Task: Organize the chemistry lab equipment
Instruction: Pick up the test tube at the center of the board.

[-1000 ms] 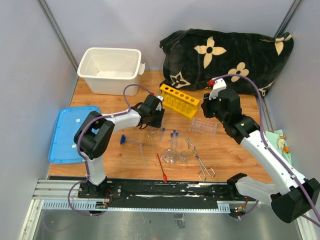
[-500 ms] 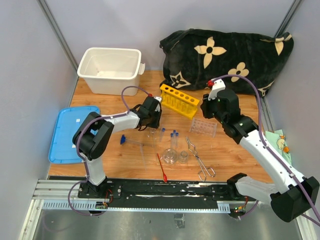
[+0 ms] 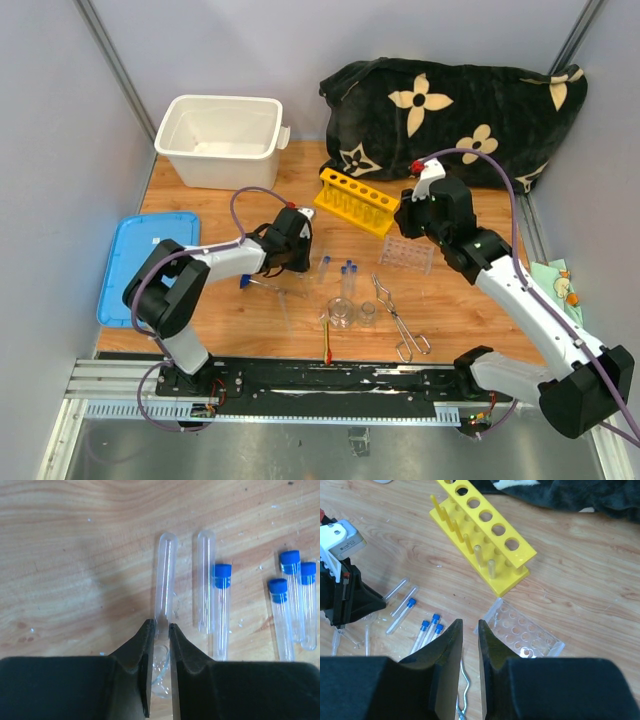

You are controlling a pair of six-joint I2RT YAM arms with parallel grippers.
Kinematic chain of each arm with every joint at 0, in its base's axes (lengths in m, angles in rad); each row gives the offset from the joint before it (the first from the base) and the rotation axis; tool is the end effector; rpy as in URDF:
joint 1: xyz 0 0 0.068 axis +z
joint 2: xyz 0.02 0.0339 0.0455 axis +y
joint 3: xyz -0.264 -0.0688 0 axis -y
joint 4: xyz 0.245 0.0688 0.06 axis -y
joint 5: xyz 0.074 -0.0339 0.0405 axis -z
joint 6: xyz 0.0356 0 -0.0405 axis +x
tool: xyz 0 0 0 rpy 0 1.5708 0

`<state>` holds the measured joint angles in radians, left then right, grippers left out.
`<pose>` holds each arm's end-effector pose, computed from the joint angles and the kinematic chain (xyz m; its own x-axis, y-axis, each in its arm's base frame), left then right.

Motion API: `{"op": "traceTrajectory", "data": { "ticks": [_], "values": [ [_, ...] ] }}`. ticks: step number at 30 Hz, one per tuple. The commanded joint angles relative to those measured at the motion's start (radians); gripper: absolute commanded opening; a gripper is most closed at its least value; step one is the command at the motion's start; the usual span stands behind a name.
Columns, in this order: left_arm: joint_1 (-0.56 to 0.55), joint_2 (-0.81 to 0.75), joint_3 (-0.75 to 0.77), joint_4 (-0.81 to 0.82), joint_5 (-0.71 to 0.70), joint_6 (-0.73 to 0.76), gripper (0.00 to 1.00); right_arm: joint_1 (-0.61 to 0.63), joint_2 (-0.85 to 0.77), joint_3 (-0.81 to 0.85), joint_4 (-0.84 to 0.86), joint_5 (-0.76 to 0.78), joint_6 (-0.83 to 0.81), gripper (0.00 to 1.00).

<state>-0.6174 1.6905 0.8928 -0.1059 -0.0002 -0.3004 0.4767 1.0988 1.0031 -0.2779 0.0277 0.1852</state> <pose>0.2718 -0.1930 0.1561 -0.7831 0.1931 -0.5911 0.3634 0.9135 -0.1830 0.2240 0.1146 0.3450 -0.3990 0.0011 -0.9170 -0.3686 0.9155 0.1615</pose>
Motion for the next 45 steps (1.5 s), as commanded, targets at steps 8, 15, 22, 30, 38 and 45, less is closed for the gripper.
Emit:
{"op": "traceTrajectory", "data": {
  "ticks": [8,15,22,30,38,45],
  "values": [
    [-0.042,-0.17,0.01,-0.024,-0.011,-0.011,0.02,0.008,0.005,0.041,-0.016,-0.072,0.051,0.2],
    [-0.095,-0.337,0.005,0.009,-0.055,0.028,0.01,0.008,0.09,0.104,-0.046,-0.295,0.1,0.35],
    [-0.158,-0.534,-0.094,0.069,-0.083,0.045,0.01,0.008,0.186,0.115,0.087,-0.622,0.246,0.4],
    [-0.21,-0.667,-0.15,0.072,-0.117,0.059,0.0,0.008,0.245,0.134,0.241,-0.784,0.351,0.41],
    [-0.224,-0.682,-0.153,0.072,-0.119,0.053,0.0,0.014,0.273,0.118,0.315,-0.839,0.403,0.4],
    [-0.241,-0.671,-0.135,0.076,-0.125,0.052,0.0,0.025,0.293,0.12,0.324,-0.842,0.401,0.39]
  ]
}}
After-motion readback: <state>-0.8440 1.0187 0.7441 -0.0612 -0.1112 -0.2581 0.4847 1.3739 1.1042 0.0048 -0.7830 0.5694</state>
